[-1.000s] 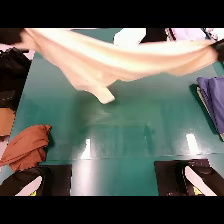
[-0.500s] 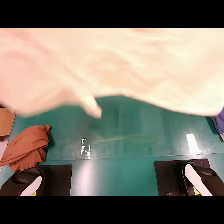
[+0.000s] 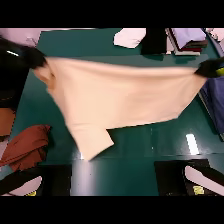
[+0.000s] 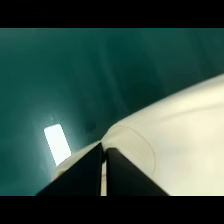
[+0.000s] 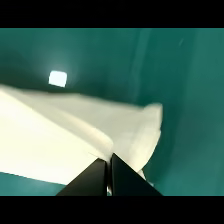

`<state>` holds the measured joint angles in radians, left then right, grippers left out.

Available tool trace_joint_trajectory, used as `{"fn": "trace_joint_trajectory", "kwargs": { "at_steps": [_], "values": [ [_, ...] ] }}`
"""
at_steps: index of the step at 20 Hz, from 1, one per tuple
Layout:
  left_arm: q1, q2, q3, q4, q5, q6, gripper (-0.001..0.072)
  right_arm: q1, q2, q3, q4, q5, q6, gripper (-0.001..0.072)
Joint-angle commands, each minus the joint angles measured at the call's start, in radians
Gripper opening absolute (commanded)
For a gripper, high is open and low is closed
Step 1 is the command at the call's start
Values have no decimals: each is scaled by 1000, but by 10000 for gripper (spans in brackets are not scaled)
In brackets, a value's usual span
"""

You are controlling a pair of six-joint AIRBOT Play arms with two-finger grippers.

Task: Fold the shirts.

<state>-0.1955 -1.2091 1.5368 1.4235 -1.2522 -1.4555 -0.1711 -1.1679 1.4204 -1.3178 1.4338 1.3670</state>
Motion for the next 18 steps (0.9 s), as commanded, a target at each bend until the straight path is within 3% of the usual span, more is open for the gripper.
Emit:
{"fn": "trace_joint_trajectory", "kwargs": {
  "at_steps": [1, 5, 6, 7, 8, 10, 12, 16, 18],
  "values": [
    [0, -228, -132, -8, 136, 25, 24, 65, -207, -83, -18, -95, 3, 18],
    [2, -311, -126, 13, 275, -3, 25, 78, -363, 54, -9, -151, 7, 24],
    [13, -309, -109, 13, 271, -13, 74, 78, -386, 105, -9, -142, 7, 171],
    [31, -305, -80, 13, 240, -16, 406, 77, -396, 149, -10, -128, 13, 390],
    [55, -304, -35, 14, 167, -41, 563, 67, -397, 189, -9, -99, 13, 421],
    [119, -290, 20, 5, 23, -40, 548, 61, -370, 224, -9, -48, 12, 420],
    [170, -229, -39, 5, -19, -40, 548, 49, -307, 192, 13, -23, -3, 419],
    [204, -32, -417, -16, 60, -84, 548, 51, -150, 5, 124, -66, -18, 416],
    [204, 32, -600, -130, 119, -80, 548, 75, -95, -76, 122, -104, -18, 415]
  ]
}}
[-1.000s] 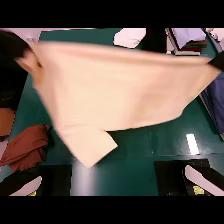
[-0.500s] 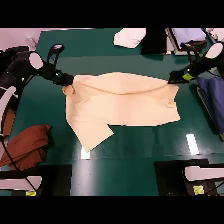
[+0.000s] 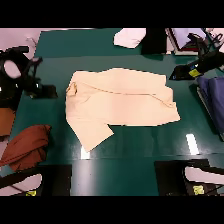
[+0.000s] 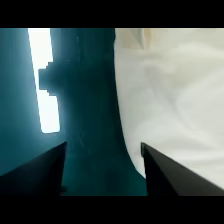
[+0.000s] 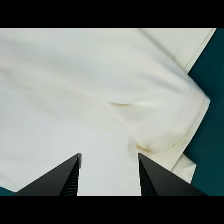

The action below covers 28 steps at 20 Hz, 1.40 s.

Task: Fold the shirts.

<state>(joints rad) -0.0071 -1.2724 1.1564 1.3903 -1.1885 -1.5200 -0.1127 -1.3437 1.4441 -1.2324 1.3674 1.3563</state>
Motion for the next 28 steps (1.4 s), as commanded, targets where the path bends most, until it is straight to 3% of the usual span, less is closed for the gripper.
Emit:
{"fn": "trace_joint_trajectory", "kwargs": {
  "at_steps": [1, 7, 15, 16, 17, 18, 22, 23, 24, 25, 27, 28],
  "values": [
    [16, 109, -294, -159, 92, -4, 548, 22, 103, -134, 38, -54, -7, 413],
    [-6, 111, -451, -329, 237, 37, 547, 42, 148, -218, 113, -84, -7, 412],
    [-123, 71, -443, -332, 267, 27, 545, 30, 150, -218, 114, -28, -7, 411],
    [-123, 71, -427, -330, 261, 27, 467, 16, 151, -218, 113, -15, -7, 411],
    [-123, 71, -404, -328, 246, 29, 193, -2, 151, -218, 106, 5, -10, 411],
    [-123, 71, -371, -327, 230, 39, 26, -32, 151, -220, 92, 31, -14, 411],
    [-123, 75, -266, -327, 190, 47, 24, -212, 230, -426, 32, 35, -14, 413],
    [-123, 75, -256, -327, 191, 48, 24, -275, 253, -512, 30, 19, -14, 470],
    [-123, 75, -255, -327, 193, 48, 24, -335, 264, -588, 33, 11, -14, 612],
    [-123, 75, -255, -327, 195, 48, 24, -390, 267, -657, 42, 2, -14, 629],
    [-123, 75, -255, -327, 206, 48, 24, -461, 256, -777, 112, -29, -30, 602],
    [-123, 75, -255, -327, 211, 48, 24, -468, 241, -815, 154, -49, -53, 543]
  ]
}}
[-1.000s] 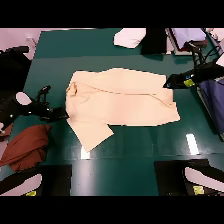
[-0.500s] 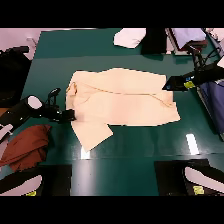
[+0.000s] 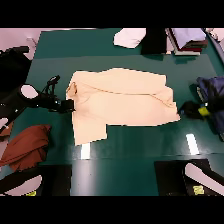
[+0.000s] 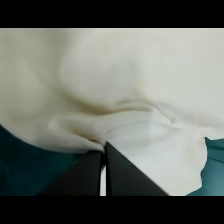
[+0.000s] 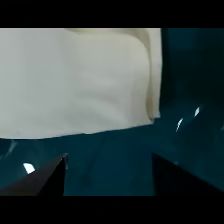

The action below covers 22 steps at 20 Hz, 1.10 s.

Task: Fold the shirts.

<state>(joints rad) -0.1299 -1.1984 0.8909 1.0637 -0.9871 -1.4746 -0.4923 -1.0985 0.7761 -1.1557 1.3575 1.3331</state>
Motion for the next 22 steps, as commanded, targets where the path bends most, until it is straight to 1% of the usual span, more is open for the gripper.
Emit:
{"fn": "trace_joint_trajectory", "kwargs": {
  "at_steps": [1, 2, 4, 5, 6, 7, 8, 9, 10, 12, 15, 17, 19, 22],
  "values": [
    [0, 1, 11, -1, 10, 2, 24, -87, -21, -178, 135, -64, -53, 542],
    [0, 1, 11, -1, 9, 2, 24, -74, -42, -196, 180, -92, -68, 527],
    [0, 1, 11, -1, 10, 2, 24, -13, -89, -194, 234, -159, -72, 522],
    [0, 1, 11, -1, 8, 2, 24, 29, -106, -179, 246, -194, -71, 490],
    [0, 1, 11, -1, 6, 2, 24, 72, -119, -160, 246, -229, -71, 426],
    [0, 1, 11, -1, 7, 3, 24, 116, -129, -136, 245, -262, -70, 393],
    [0, 1, 11, 0, 11, 3, 24, 151, -135, -112, 242, -284, -71, 233],
    [0, 1, 12, 2, 11, 3, 23, 187, -139, -80, 237, -293, -71, 54],
    [0, 3, 22, 5, 8, 3, 23, 213, -137, -48, 235, -298, -72, 19],
    [0, 64, 58, 21, 13, 1, 22, 241, -92, 35, 236, -279, -72, 19],
    [0, 253, 213, 141, 8, -21, 22, 245, 55, 234, 236, -246, -78, 19],
    [0, 379, 385, 210, 0, -21, 23, 245, 164, 405, 236, -257, -78, 19],
    [0, 471, 587, 237, 4, -21, 23, 245, 245, 588, 235, -265, -89, 19],
    [0, 536, 878, 239, 10, -46, 22, 245, 323, 822, 184, -258, -92, 19]
  ]
}}
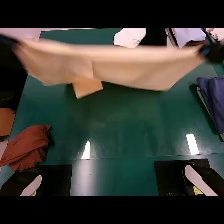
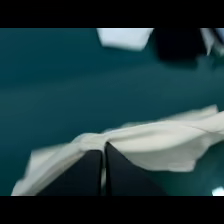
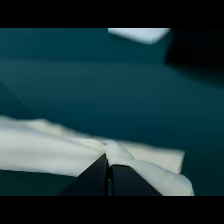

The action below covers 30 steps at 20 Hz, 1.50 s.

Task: Fold the shirts.

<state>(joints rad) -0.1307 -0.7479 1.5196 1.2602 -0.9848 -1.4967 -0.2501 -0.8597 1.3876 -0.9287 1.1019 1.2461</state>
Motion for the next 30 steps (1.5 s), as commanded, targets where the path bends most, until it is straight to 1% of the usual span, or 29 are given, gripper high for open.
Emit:
{"fn": "trace_joint_trajectory", "kwargs": {
  "at_steps": [1, 3, 4, 6, 7, 10, 12, 14, 15, 19, 22, 24, 26, 28, 30],
  "values": [
    [0, 87, 341, 43, 2, -24, 22, 2, 102, 275, -76, 6, 6, 19],
    [0, 87, 467, 45, -1, -24, 21, 2, 122, 370, -167, 41, 65, 19],
    [0, 87, 500, 50, 5, -25, 21, 2, 121, 412, -212, 74, 84, 18],
    [0, 80, 511, 68, 8, -32, 21, 2, 87, 497, -249, 168, 100, 19],
    [0, 69, 506, 78, -22, -47, 21, 2, 61, 536, -249, 219, 100, 18],
    [0, -8, 455, 97, -167, -48, 22, 3, -52, 635, -249, 359, 112, 18],
    [0, -103, 397, 98, -274, -48, 23, 3, -130, 636, -249, 403, 123, 18],
    [0, -205, 312, 97, -321, -47, 24, 4, -198, 562, -249, 411, 123, 18],
    [0, -261, 257, 97, -317, -44, 24, 5, -235, 513, -249, 414, 123, 18],
    [0, -492, 46, 96, -233, -38, 24, 42, -415, 278, -253, 379, 122, 18],
    [0, -684, -7, 97, -140, 3, 24, 75, -582, 169, -252, 290, 122, 18],
    [0, -782, 2, 97, -77, 13, 24, 89, -694, 180, -251, 229, 122, 18],
    [0, -846, 25, 97, -27, 13, 24, 92, -792, 258, -247, 209, 122, 18],
    [1, -865, 54, 98, -21, 18, 23, 93, -849, 344, -248, 216, 122, 18],
    [1, -864, 108, 98, -88, 48, 24, 90, -855, 401, -253, 245, 121, 18]
  ]
}}
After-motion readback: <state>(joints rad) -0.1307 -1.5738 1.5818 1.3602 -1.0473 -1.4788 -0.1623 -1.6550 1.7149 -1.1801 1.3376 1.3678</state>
